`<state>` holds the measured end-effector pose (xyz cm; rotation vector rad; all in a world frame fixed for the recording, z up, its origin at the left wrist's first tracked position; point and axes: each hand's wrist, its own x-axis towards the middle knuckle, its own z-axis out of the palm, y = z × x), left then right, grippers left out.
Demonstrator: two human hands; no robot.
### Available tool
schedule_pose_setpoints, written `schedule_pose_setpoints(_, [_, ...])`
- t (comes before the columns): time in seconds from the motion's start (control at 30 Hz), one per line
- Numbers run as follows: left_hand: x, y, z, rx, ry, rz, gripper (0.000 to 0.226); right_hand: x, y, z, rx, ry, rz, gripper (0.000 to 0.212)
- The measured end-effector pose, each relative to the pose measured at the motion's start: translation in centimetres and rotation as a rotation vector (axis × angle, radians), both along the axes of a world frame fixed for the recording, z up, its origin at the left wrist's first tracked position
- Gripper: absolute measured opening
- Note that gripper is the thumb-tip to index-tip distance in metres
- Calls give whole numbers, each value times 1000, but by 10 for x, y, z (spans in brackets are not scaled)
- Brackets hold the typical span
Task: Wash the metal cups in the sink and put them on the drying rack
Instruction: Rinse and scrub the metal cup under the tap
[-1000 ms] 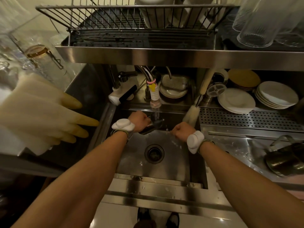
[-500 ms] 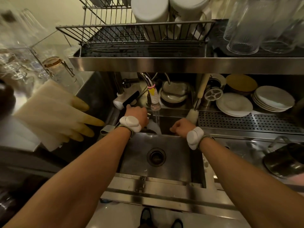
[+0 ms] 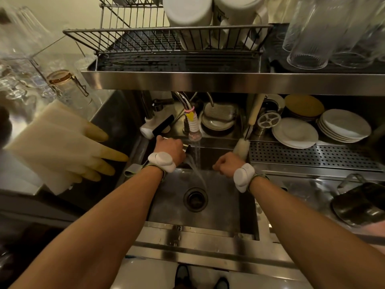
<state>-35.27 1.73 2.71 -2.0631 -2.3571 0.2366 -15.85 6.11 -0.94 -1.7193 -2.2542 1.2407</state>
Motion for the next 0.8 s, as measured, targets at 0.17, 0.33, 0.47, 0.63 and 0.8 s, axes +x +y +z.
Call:
schedule_pose_setpoints(0.17, [4,7,-7,-71,-625,381,38,-10,-3,-9,-50,16,-9,26])
schedule_pose_setpoints(0.33, [19,7,-15,-271,-1298,670,30,-28,-6,-13,-86,115,-35,24])
schedule_pose_setpoints(0.47, [19,8,-29,-231,-1378,684,18,-38,-6,-15,-53,142,-24,15])
schedule_pose_setpoints(0.63, [-4,7,-42,-164,-1148,479,19,-40,-1,-19,-50,92,1,18])
schedule_pose_setpoints(0.8, [-27,3,-52,-139,-1068,378,19,-30,0,-28,-83,14,11,26])
